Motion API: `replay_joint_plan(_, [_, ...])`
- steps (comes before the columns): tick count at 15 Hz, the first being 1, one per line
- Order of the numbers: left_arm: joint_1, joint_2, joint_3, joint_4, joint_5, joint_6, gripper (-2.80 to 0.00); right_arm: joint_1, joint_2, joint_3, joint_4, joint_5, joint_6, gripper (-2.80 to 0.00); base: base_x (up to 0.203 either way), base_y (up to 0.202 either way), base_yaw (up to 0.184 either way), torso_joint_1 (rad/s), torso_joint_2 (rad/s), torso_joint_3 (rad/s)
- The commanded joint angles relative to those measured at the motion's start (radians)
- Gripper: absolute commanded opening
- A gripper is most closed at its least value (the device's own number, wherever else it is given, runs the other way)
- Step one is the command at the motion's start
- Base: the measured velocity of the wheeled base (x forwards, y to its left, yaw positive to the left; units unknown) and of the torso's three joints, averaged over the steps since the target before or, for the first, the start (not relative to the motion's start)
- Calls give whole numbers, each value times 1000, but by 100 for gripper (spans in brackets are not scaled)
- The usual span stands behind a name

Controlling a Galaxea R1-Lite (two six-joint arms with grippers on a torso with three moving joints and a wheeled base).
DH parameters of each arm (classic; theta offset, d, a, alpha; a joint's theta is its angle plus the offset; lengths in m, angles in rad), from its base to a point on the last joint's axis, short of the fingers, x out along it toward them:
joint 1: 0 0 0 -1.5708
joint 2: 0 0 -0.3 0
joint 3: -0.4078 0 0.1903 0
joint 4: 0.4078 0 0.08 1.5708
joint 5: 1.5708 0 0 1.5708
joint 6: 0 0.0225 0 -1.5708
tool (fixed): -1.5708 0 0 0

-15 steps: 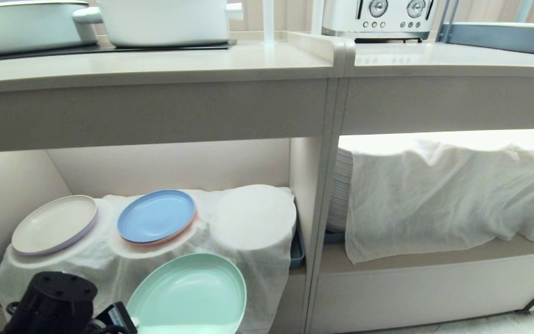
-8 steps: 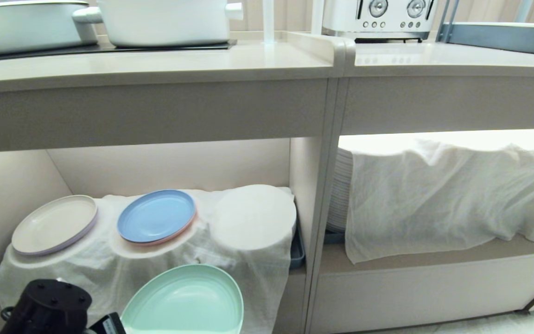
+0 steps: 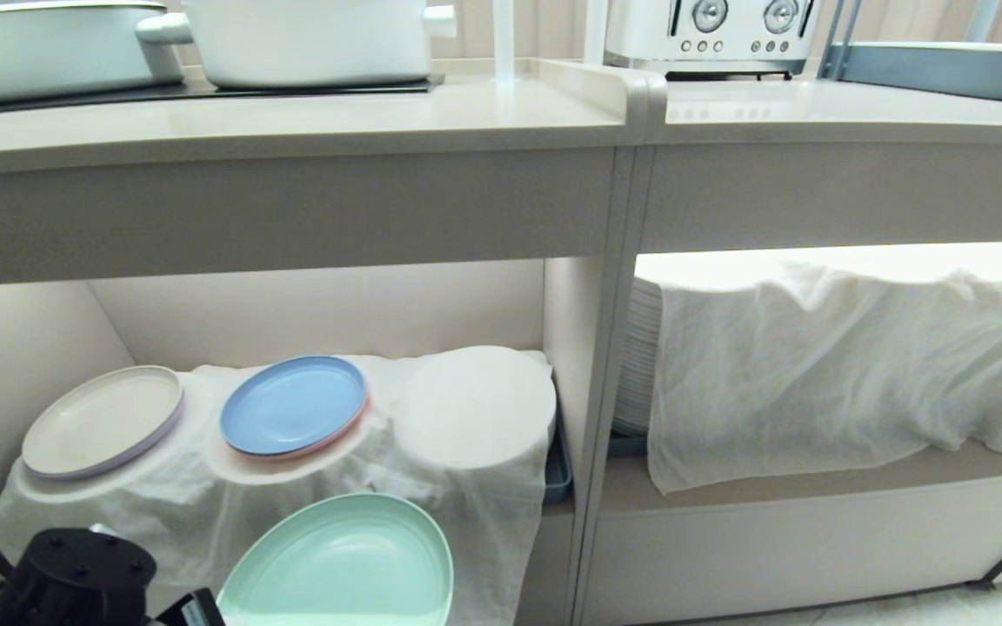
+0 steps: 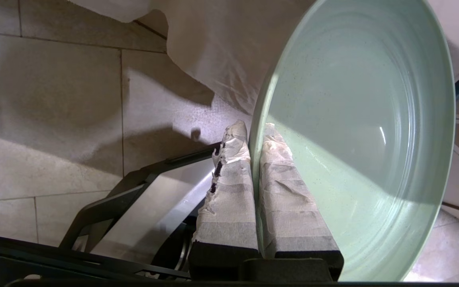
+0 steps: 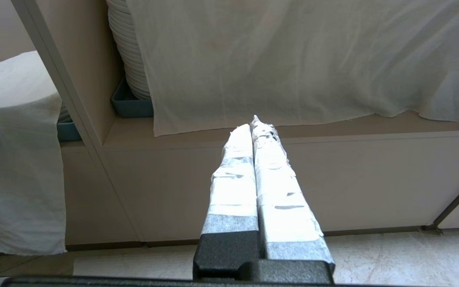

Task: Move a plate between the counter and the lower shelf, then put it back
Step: Put the plate

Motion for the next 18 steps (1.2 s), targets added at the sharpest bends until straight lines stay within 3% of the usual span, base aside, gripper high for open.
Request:
replay_joint_plan(1, [2,-2,-4,-2,3,-6,-280,0,0,0,0,0,0,-280,0,0,0,0,0,0])
replay_joint_plan(18, [-8,-30,-13,-13,-22,-2,-280,0,0,0,0,0,0,-280,0,0,0,0,0,0])
